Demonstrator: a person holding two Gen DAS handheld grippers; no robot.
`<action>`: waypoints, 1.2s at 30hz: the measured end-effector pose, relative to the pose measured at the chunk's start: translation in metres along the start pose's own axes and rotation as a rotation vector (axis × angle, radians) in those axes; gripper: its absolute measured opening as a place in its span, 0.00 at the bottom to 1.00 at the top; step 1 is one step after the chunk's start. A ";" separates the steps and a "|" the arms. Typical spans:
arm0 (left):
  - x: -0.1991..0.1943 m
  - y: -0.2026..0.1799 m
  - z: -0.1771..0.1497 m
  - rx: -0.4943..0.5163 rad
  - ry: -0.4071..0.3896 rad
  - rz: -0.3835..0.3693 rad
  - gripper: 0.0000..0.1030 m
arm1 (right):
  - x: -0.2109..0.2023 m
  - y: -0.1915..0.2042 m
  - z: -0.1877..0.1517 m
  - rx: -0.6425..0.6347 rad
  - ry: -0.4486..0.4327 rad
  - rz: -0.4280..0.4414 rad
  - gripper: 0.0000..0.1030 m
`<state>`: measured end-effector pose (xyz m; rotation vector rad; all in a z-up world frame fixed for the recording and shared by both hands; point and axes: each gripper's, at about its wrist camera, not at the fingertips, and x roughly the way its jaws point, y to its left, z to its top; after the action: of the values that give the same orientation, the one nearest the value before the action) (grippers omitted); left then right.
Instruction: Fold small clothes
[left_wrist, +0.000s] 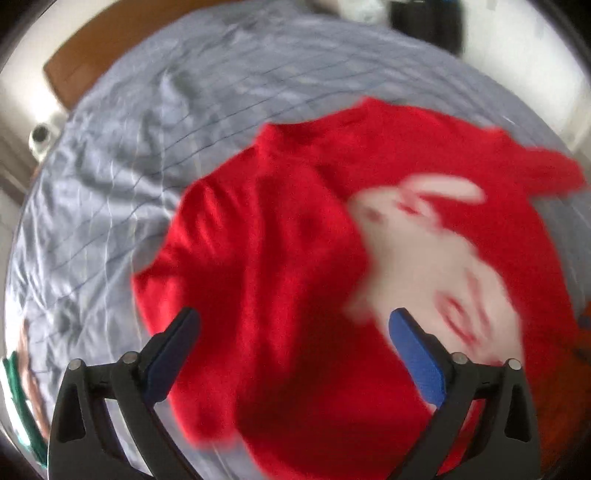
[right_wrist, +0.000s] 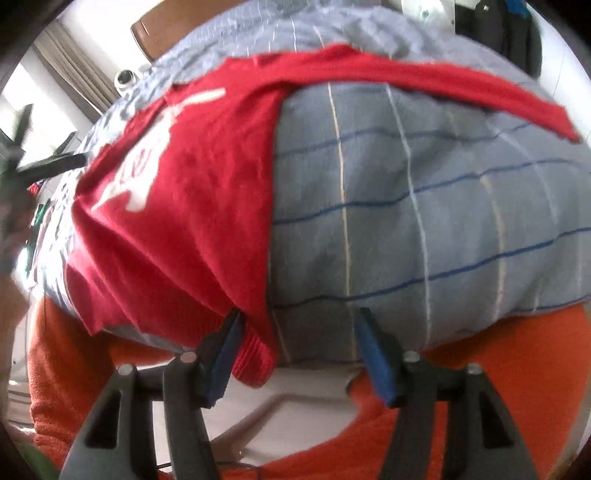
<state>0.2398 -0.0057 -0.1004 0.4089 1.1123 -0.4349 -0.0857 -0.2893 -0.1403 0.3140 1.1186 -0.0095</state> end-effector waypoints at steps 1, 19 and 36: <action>0.011 0.013 0.010 -0.039 0.025 -0.034 0.98 | 0.000 0.006 0.000 -0.008 -0.011 0.000 0.62; 0.036 0.068 0.046 -0.446 0.029 -0.215 0.04 | 0.006 0.031 -0.005 -0.096 -0.010 0.020 0.63; -0.123 0.218 -0.236 -1.006 -0.166 0.508 0.01 | 0.009 0.045 -0.004 -0.137 -0.029 0.036 0.63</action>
<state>0.1287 0.3168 -0.0573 -0.2403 0.8927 0.5366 -0.0783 -0.2440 -0.1389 0.2108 1.0790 0.0934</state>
